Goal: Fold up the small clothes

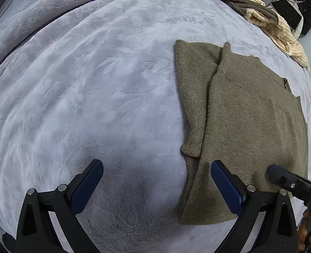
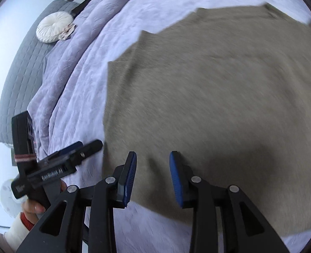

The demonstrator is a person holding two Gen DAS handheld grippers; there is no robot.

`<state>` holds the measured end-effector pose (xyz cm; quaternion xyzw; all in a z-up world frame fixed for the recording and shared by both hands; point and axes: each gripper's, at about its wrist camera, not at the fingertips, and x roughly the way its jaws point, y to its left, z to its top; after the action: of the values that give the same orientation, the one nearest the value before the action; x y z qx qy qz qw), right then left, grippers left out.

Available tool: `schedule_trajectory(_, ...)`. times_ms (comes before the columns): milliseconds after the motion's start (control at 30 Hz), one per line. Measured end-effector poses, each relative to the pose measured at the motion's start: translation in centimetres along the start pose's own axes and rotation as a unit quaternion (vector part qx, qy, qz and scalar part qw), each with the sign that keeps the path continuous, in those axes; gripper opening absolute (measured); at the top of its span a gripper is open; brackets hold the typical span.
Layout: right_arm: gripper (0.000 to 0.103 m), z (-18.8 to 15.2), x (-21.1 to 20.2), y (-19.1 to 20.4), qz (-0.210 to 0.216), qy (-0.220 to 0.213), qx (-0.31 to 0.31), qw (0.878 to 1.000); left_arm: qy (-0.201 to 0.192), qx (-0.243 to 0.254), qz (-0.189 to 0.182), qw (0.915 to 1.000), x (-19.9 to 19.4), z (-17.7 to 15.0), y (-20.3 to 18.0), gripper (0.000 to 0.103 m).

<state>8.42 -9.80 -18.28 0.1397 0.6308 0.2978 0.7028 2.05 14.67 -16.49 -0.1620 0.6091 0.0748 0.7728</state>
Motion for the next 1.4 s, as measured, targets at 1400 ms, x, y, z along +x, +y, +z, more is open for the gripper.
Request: schedule_trajectory(1400,0.009,-4.4,3.5,-3.3,0.275,-0.080,0.251,0.925,0.074,-0.069,-0.278,0.9551,3.3,3.3,2.1,0.102)
